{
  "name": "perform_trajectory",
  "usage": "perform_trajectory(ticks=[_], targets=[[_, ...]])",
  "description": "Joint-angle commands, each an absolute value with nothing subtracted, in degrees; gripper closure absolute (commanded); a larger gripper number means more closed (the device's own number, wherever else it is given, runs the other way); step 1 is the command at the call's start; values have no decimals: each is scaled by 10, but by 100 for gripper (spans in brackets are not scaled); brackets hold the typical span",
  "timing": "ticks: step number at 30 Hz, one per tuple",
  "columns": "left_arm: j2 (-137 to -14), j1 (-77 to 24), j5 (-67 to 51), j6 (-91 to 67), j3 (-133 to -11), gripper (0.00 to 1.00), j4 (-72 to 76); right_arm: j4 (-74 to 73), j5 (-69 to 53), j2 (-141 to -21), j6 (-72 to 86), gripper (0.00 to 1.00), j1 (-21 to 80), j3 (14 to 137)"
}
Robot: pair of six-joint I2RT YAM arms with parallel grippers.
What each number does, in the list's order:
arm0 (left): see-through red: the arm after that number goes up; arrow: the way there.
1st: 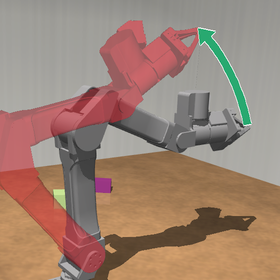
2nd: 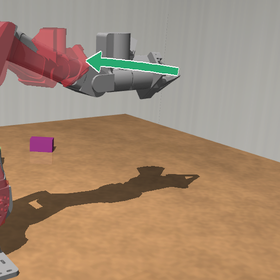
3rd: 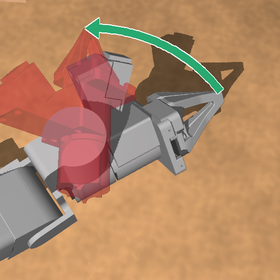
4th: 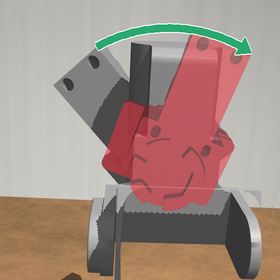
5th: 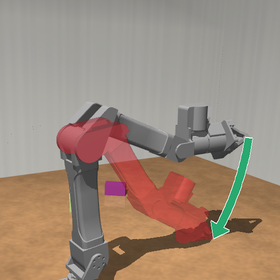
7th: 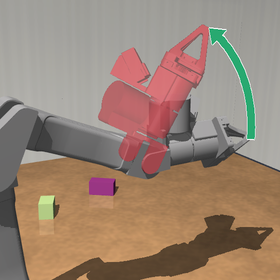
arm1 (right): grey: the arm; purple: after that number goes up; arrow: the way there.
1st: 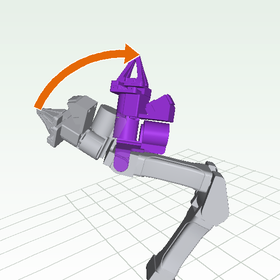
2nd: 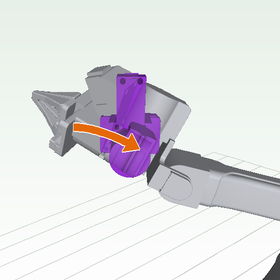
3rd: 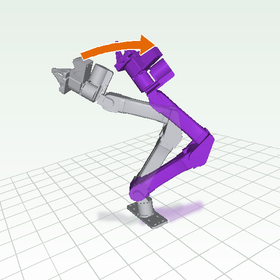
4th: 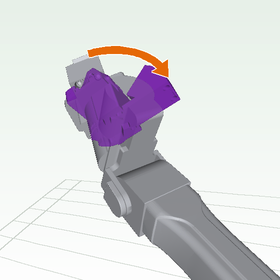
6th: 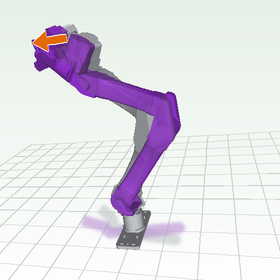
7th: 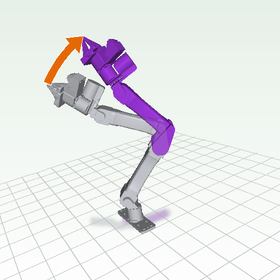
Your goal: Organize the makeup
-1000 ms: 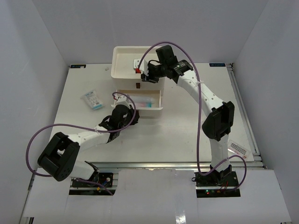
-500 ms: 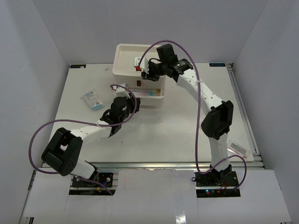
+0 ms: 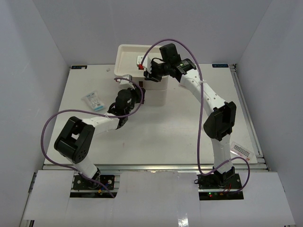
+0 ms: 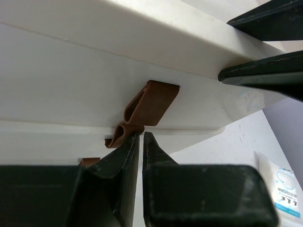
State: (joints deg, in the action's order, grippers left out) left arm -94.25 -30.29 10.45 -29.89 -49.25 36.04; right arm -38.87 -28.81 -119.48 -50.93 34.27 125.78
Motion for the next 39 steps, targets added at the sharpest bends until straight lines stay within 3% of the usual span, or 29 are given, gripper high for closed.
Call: perform_trajectory(ticks=[1,15,21,28,39], targets=[[-951,-287,100,-301,-521,79,400,-401,-349,-1197,-464,78,353,1270],[-838,-287,84,-305,-421,67,447,-382,-345,-1189,-429,75,338,1266],[-784,-286,73,-320,-361,75,453,-381,-351,-1188,-428,75,336,1261],[-854,-285,51,-346,-369,91,431,-380,-353,-1186,-426,75,336,1259],[-981,-276,44,-341,-466,92,428,-380,-360,-1178,-432,75,335,1244]])
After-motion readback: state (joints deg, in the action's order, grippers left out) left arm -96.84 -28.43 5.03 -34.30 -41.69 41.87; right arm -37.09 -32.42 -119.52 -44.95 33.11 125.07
